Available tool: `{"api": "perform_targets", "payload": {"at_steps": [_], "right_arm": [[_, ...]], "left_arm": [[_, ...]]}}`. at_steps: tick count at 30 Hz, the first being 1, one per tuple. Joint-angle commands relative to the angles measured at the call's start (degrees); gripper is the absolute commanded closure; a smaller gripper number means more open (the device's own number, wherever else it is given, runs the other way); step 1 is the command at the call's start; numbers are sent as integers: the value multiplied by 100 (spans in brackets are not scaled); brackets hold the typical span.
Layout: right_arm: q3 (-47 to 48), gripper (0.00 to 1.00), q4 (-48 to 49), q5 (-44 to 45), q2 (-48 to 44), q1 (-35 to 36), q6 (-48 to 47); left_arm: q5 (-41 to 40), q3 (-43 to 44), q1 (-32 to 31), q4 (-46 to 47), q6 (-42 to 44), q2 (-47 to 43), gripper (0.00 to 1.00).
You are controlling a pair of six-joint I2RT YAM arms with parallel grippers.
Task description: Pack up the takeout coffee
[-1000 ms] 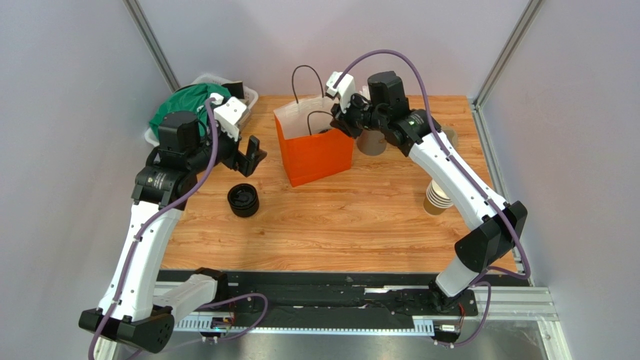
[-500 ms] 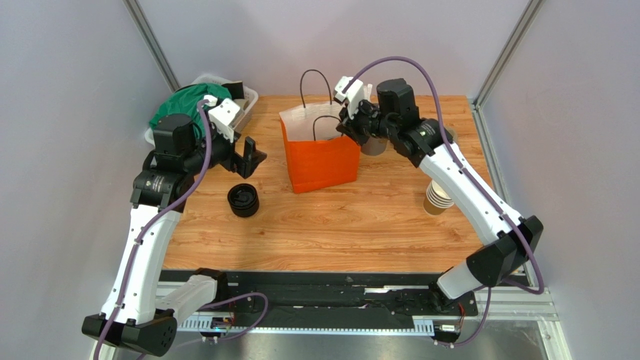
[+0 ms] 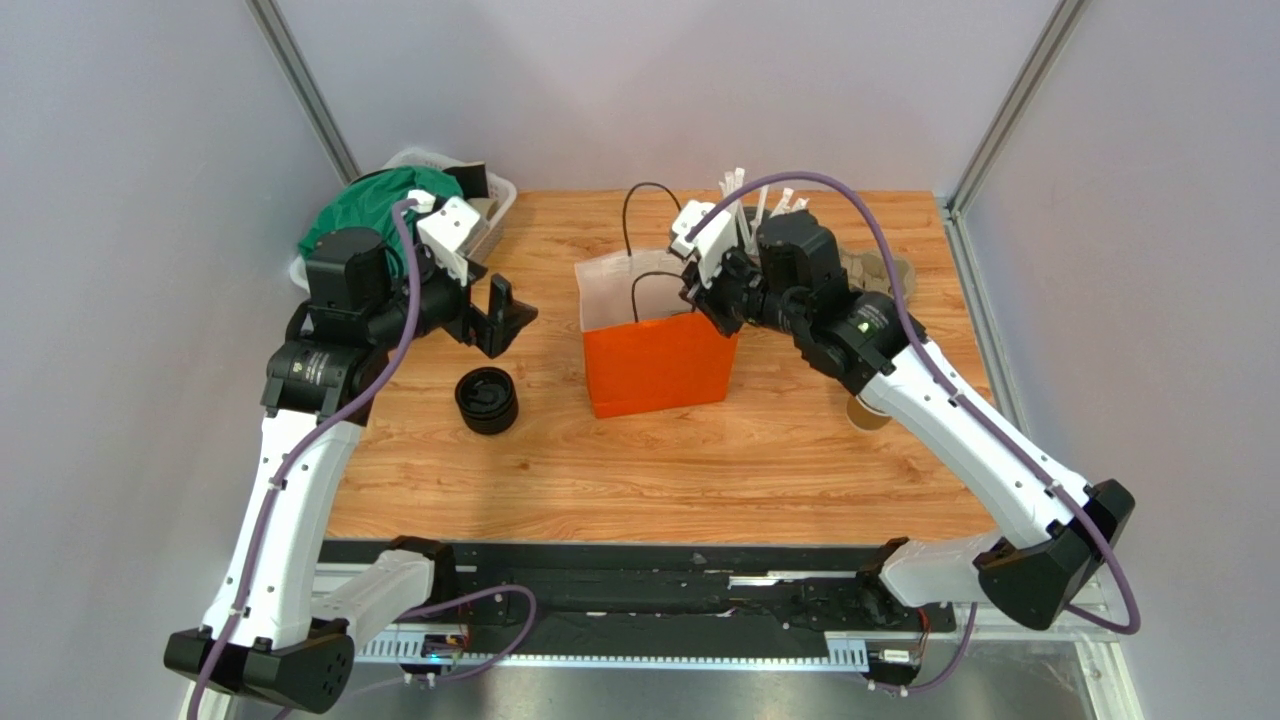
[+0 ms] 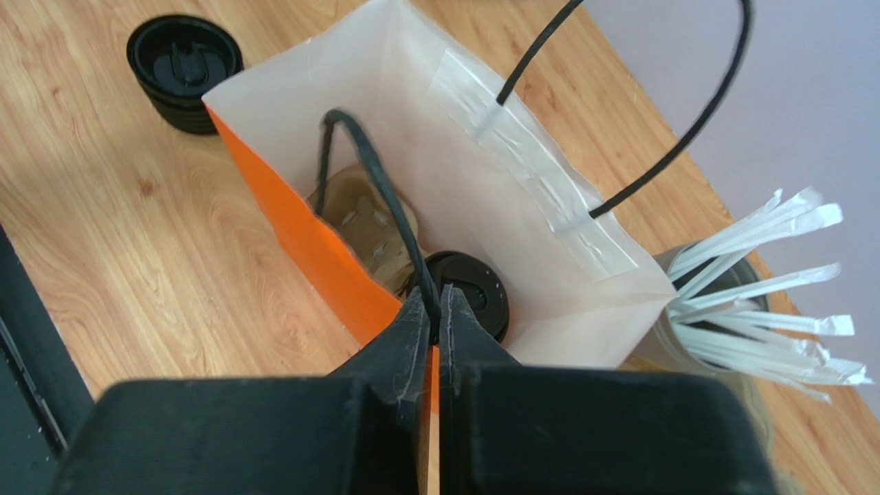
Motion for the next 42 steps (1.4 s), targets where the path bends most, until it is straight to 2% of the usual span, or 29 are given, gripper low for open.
{"api": "perform_targets", "payload": {"at_steps": [1,7,24,36,37,38,41,42], "right_arm": [[-397,100,168,512,-424,270,-14],[-583,100,221,626,-635,516,82],[-117,100,-51,460,-785,639,381],[-416,100,19,398,-811,798,293],[-433,97,28,424,-820,798,276],[-451,86,28,442,-820,798,223],[-425,66,19,547,-864,798,144],[-373,62,-16,565,-872,806,135]], "left_arm": [[169,-36,59,216,-93,-89,1],[186,-62,95,224,-137,-107,1],[415,-220,306,365,-286,-169,1],[459,-326,394,453,-330,-177,1],[467,-317,402,453,-322,-186,1],[468,-326,411,453,-330,-177,1],[485,-343,420,479,-357,-169,1],[494,-352,420,479,-357,-168,1]]}}
